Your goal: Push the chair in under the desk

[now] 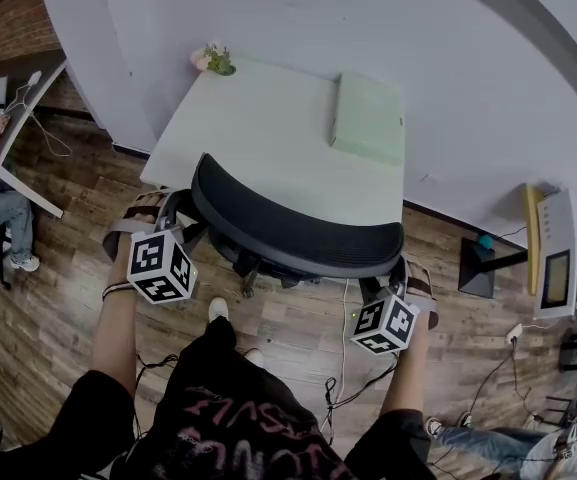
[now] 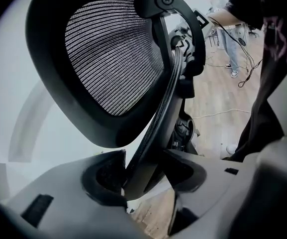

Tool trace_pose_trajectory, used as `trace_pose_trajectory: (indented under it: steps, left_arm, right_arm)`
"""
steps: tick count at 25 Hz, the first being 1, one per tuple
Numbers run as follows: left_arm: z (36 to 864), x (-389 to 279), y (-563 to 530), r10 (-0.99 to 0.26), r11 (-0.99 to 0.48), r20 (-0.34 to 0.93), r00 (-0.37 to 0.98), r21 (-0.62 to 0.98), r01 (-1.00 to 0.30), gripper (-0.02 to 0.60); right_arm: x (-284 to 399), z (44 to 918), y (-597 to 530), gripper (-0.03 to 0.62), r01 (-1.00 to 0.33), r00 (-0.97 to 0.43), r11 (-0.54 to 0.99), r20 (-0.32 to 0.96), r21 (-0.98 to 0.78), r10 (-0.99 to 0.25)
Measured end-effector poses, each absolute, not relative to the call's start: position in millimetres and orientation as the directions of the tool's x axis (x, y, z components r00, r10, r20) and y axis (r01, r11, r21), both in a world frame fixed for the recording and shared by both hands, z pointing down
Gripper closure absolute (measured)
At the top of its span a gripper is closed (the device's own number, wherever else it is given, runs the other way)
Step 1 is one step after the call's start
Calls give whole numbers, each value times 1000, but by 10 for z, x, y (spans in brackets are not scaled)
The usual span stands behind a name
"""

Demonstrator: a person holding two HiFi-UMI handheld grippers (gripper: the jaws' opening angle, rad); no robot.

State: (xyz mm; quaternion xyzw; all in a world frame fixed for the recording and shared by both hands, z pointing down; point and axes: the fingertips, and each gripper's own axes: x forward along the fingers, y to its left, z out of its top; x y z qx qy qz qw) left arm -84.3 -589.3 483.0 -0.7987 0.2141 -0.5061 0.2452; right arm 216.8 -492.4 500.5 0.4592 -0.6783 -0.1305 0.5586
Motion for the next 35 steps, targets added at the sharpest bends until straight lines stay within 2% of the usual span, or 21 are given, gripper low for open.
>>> trace_pose_trajectory:
  steps: [16,21,26,31,32,35]
  left_arm:
    - [4845,-803,-5896,-588,-790,707,393,-606,-91,336]
    - [4841,-808,-5824,-638,-744,646,419,-658,-116,328]
    - [4781,-813,-5801,-686,-699,602,410,-701,-140,328]
    - [4647,-892,-5632,-701,-692,569,430,-689,-215,330]
    - [4613,-907,-5586,-705,-690,559,437,-684,-237,331]
    - [4507,-950,-5460,-721,-679,516,463,-660,-321,358]
  right_arm:
    - [2209,5012,-4937,330,-487,45,524,619,699,-784]
    - [2217,4976,-4860,330,-481,67,481,578,733,-813]
    - [2283,4829,-4694,330,-526,81,386,496,758,-864]
    - [2321,4676,-4428,332,-664,73,278,430,694,-900]
    - [2320,4641,-4375,347,-693,76,247,410,678,-909]
    - [2307,4535,-4231,454,-750,96,161,345,642,-934]
